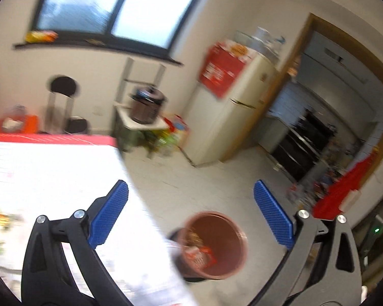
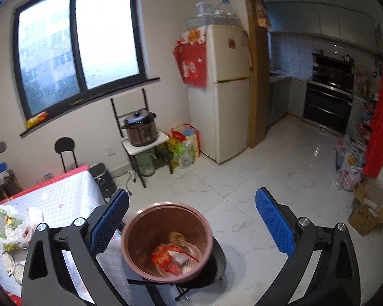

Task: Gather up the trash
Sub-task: 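Release the red-labelled package into the bin with the left tool and return to table, then grasp the blue-and-white foil bag with the right tool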

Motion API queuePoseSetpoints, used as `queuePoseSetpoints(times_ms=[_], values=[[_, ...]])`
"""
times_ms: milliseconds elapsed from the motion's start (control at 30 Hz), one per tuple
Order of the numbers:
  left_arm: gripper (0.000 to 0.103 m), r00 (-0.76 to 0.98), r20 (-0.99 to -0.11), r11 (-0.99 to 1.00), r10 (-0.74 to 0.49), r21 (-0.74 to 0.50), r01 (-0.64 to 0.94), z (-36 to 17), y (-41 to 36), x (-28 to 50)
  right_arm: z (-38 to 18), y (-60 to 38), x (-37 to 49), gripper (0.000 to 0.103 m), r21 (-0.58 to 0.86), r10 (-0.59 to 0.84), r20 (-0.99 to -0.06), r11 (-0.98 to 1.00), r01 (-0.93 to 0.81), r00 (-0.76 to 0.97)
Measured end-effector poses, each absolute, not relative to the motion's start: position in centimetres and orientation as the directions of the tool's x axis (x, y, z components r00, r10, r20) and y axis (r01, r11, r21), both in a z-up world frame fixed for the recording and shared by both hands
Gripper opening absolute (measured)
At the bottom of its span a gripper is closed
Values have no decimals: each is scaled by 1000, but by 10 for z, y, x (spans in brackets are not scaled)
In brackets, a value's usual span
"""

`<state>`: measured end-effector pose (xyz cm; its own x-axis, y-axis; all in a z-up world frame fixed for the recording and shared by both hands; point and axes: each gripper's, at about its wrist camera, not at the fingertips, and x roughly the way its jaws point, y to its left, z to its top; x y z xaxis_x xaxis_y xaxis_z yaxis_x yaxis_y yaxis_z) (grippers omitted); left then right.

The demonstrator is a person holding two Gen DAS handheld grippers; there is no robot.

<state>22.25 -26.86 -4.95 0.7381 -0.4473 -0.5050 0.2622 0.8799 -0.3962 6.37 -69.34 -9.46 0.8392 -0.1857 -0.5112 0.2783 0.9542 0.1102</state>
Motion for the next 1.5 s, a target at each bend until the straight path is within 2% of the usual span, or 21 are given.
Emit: queuePoseSetpoints(times_ms=[200, 400, 500, 633, 767, 933, 1100, 1300, 1500], values=[[97, 845, -510, 961, -161, -277, 16, -40, -154, 160, -91, -660, 94, 98, 134, -99, -492, 973, 187, 865], [97, 832, -540, 952, 129, -166, -255, -41, -53, 87, -95, -608, 128, 98, 174, 10, -504, 981, 90, 863], [97, 805, -550, 920, 221, -157, -360, -45, -8, 49, -93, -565, 147, 98, 154, 57, -517, 988, 27, 854], [97, 769, -576, 895, 277, -136, -424, -60, 40, 17, -86, -509, 159, 98, 156, 130, -528, 986, -55, 839], [97, 740, -605, 887, 295, -114, -447, -78, 65, 3, -89, -442, 160, 98, 171, 244, -560, 969, -179, 792], [97, 735, -626, 902, 261, -114, -417, -95, 89, -4, -103, -370, 147, 98, 175, 311, -598, 950, -258, 738], [97, 731, -649, 906, 208, -153, -394, -113, 112, -1, -128, -309, 136, 98, 190, 353, -681, 932, -310, 642], [97, 708, -690, 910, 152, -181, -372, -142, 141, 4, -149, -271, 123, 98, 164, 316, -749, 940, -299, 582], [97, 691, -718, 920, 79, -214, -328, -168, 168, 10, -174, -255, 119, 98, 116, 206, -796, 975, -190, 569]])
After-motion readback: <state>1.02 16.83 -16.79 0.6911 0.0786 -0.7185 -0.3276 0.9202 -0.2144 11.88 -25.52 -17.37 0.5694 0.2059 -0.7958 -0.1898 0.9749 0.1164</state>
